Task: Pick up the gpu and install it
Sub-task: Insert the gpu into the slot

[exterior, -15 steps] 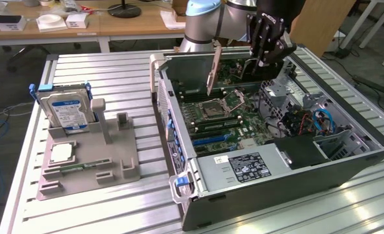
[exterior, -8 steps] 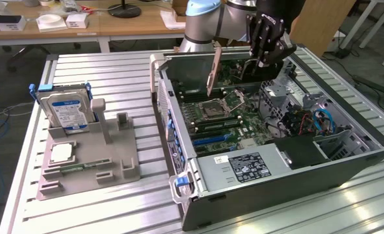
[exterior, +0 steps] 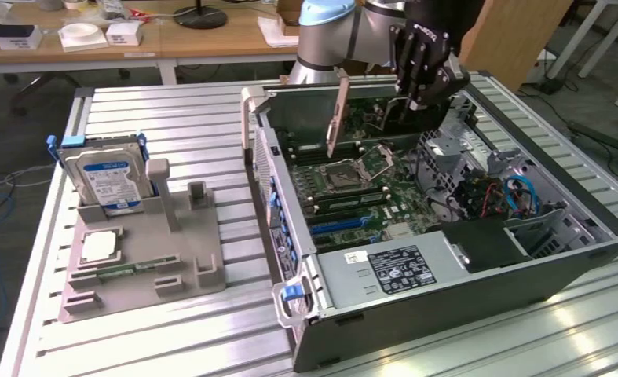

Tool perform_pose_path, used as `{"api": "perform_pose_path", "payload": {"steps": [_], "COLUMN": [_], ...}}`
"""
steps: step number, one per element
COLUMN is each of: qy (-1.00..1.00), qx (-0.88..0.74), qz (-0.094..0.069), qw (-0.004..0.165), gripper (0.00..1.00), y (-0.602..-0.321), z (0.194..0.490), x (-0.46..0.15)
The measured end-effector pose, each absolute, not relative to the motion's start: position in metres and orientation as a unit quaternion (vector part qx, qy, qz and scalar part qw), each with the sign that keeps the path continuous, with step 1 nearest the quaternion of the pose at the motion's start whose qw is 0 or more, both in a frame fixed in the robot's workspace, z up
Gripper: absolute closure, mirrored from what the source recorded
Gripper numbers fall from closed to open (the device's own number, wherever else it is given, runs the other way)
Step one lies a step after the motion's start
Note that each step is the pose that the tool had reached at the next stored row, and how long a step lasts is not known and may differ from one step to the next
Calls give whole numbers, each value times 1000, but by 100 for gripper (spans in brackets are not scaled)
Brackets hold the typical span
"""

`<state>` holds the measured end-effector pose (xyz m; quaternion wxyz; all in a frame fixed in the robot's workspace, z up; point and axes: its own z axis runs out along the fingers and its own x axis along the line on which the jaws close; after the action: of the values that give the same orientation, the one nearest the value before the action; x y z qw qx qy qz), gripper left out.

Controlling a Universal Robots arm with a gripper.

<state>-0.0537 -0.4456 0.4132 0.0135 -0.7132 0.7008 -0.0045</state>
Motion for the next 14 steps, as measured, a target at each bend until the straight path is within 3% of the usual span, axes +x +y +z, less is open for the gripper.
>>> {"api": "perform_pose_path", "payload": {"steps": [14], "qy": [701], "qx": [-713], "qz": [-5], "qw": [13], "gripper": [73], "y": [-445], "z": [395], "x": [-59]}}
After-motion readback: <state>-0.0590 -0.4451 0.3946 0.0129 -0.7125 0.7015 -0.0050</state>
